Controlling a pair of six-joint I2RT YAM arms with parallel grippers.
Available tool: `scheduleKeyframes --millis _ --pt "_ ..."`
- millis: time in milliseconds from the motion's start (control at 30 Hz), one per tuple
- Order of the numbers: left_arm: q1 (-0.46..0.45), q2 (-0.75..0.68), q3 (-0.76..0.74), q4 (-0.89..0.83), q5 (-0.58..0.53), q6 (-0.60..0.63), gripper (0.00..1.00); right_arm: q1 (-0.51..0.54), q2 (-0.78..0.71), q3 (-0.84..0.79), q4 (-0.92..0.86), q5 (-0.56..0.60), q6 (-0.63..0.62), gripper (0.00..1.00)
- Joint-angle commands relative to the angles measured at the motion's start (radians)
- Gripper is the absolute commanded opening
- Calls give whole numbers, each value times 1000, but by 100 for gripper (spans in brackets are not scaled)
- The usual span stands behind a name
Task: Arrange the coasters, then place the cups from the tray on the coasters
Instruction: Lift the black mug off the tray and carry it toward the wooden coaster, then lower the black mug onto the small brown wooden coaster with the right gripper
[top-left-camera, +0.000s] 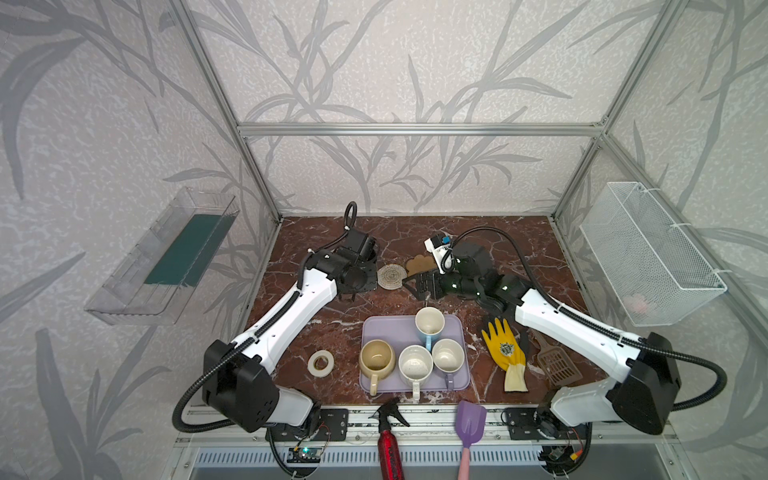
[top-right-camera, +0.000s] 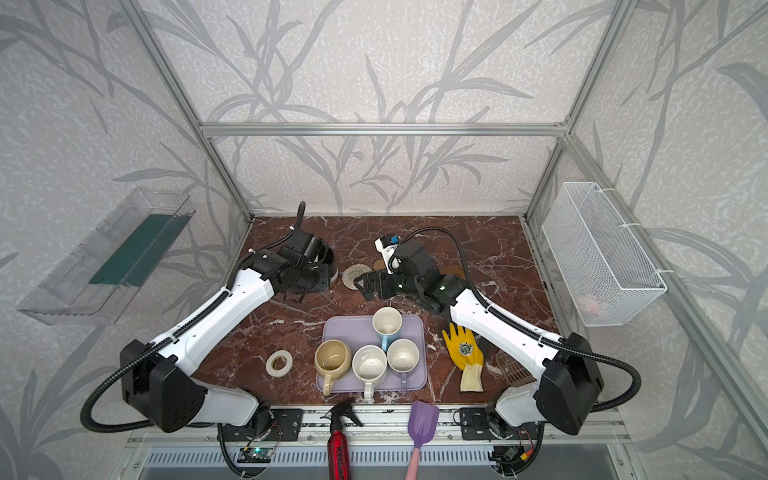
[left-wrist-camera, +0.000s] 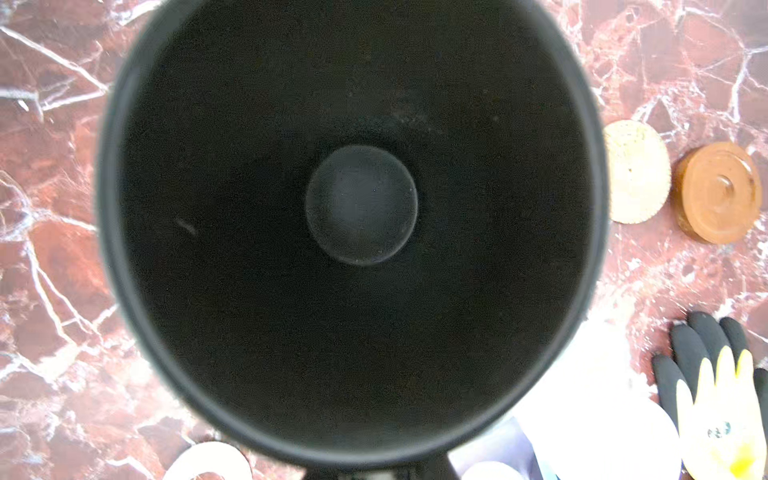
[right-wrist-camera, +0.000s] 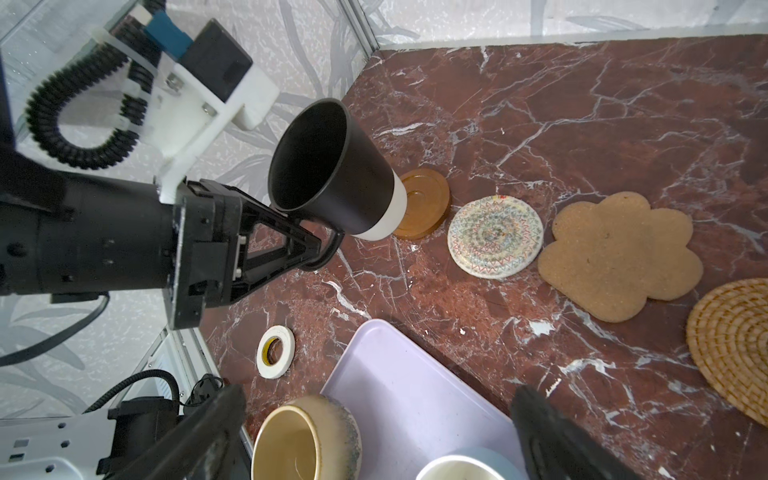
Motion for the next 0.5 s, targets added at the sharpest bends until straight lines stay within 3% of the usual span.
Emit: scheduleKeyframes --millis 0,267,467 --pt "25 19 41 18 -3 50 0 5 51 62 -4 -22 19 99" --pt "66 88 111 -13 -71 89 0 5 169 161 -11 -8 49 99" --pt "100 140 129 10 -50 107 0 5 253 225 -15 -20 70 99"
